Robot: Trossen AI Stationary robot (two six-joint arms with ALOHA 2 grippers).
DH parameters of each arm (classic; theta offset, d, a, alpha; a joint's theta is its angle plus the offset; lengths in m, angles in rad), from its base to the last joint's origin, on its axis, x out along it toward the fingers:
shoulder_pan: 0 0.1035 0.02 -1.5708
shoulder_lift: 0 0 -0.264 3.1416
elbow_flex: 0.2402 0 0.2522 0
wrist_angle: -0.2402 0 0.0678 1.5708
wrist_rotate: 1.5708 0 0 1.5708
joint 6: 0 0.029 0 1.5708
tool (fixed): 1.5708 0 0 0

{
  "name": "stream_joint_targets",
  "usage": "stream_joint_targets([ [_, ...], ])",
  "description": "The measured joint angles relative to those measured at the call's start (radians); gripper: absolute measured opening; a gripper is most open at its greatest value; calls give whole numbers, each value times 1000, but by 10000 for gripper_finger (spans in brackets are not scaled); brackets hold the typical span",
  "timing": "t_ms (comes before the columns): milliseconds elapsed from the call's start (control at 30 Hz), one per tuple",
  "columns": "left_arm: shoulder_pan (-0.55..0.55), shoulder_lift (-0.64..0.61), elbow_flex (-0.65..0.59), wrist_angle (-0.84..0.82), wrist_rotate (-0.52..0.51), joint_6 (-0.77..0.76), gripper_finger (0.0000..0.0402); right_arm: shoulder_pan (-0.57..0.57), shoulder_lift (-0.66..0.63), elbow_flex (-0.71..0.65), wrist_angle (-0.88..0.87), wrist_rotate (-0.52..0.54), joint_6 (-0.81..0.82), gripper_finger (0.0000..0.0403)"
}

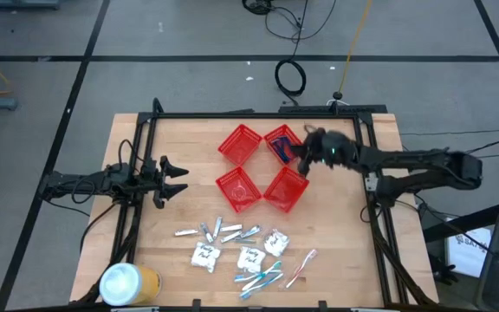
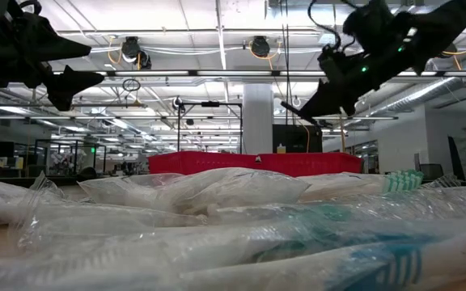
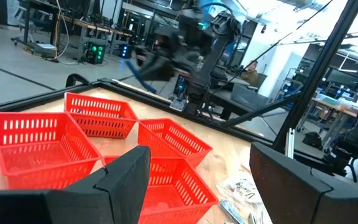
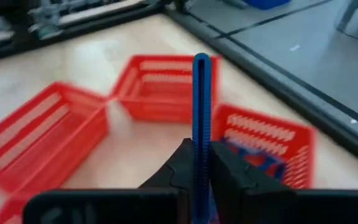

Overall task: Pick & Place Travel size toiletries
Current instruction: Put the blue razor into the top right red bin, then put the orange toothbrush into the bottom right red bin

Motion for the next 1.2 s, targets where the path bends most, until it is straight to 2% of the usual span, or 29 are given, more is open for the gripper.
stream_joint_targets([
  [133, 0, 0, 0, 0, 0, 0, 271, -125, 89, 1, 81, -115, 16, 23],
  [233, 0, 0, 0, 0, 0, 0, 271, -159, 173, 1, 177, -177, 26, 24],
  [467, 0, 0, 0, 0, 0, 0, 271, -161, 310, 1, 276, -170, 9, 27],
  [733, 0, 0, 0, 0, 0, 0, 271, -161, 331, 1, 291, -45, 9, 71],
  [1100, 0, 0, 0, 0, 0, 0, 271, -158, 331, 1, 320, -47, -37, 127],
  [1200, 0, 0, 0, 0, 0, 0, 271, -158, 312, 1, 325, -109, -37, 132],
])
